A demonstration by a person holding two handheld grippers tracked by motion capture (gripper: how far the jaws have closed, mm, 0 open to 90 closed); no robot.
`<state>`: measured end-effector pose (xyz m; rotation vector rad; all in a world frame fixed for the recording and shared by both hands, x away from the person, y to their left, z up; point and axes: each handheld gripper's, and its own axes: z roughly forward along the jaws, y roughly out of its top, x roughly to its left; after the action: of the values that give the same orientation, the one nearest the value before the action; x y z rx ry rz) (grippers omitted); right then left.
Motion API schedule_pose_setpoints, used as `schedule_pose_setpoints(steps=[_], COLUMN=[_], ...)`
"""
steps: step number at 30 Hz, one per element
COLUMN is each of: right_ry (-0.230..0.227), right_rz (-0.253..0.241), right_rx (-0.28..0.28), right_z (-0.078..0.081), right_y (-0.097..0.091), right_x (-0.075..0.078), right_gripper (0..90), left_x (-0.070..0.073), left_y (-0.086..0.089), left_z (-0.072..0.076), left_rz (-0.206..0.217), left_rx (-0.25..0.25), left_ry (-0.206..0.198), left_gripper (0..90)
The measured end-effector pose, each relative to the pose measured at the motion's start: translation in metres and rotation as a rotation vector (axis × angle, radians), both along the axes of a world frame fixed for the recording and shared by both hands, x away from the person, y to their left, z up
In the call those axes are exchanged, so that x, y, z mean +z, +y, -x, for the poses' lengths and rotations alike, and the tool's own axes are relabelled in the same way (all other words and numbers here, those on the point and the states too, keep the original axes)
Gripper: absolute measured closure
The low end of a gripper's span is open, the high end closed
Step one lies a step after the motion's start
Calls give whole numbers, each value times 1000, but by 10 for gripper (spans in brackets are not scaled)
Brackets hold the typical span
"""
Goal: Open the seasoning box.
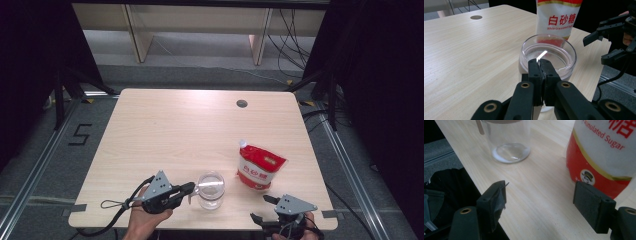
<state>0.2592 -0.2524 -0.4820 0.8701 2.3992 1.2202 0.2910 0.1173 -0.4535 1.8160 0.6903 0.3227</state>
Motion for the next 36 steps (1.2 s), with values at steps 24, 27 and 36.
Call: schedule_pose_setpoints(steps=[24, 27, 36], right_ry=[-77, -102, -108], right_rz=[-71, -88, -84], right_rx=[100, 107, 130], right_z=[-12, -15, -22], right_y=[34, 43, 52], right_x=[12, 14, 17], right_gripper=[731, 781, 840], left_x=[-2, -2, -3], left_y=[0, 0, 0], left_z=[2, 2, 3], left_rz=[-27, -24, -24], left_rx=[3, 2, -2], left_ry=[-35, -36, -49], left_gripper=[872, 872, 872])
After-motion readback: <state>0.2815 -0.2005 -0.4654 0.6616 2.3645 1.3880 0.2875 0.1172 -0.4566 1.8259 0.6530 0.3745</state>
